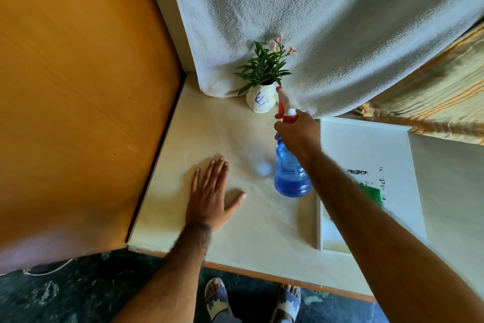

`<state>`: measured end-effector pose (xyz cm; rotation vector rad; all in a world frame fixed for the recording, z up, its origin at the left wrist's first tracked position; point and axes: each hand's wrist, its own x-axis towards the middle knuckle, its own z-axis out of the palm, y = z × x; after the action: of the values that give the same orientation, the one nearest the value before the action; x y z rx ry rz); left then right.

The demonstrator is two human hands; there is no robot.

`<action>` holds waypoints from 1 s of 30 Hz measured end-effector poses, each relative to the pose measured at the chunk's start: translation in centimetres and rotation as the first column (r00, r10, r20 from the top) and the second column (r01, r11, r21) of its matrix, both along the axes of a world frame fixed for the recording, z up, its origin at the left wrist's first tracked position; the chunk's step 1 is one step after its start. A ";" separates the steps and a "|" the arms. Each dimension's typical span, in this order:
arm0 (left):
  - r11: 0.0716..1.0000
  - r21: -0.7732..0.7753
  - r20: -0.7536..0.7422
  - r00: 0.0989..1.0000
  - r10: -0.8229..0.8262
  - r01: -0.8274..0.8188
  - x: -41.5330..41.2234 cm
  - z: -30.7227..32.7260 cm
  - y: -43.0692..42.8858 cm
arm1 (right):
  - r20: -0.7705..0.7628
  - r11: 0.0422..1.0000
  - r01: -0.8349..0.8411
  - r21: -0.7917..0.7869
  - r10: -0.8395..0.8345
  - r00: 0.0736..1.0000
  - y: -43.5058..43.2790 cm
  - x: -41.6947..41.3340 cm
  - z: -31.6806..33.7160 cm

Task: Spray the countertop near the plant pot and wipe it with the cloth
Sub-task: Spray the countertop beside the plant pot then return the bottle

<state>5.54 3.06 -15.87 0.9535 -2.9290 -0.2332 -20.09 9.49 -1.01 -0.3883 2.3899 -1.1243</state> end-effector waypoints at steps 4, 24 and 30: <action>1.000 0.003 0.010 1.000 -0.003 0.003 0.1 -0.2 -0.1 | -0.089 0.975 0.129 -0.181 -0.147 0.985 2.4 -1.2 2.1; 1.000 0.014 0.012 1.000 -0.017 0.017 -0.3 0.4 -0.1 | -0.135 0.774 0.243 -0.585 -0.389 0.911 11.4 -9.7 -0.7; 1.000 0.009 0.024 1.000 -0.015 0.015 -0.3 0.6 -0.1 | -0.156 0.884 0.252 -0.395 -0.335 0.929 12.4 -9.2 -1.4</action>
<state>5.29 2.99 -15.25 0.9419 -2.9600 -0.2369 -29.32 21.85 -2.41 -0.2840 2.4805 -1.7696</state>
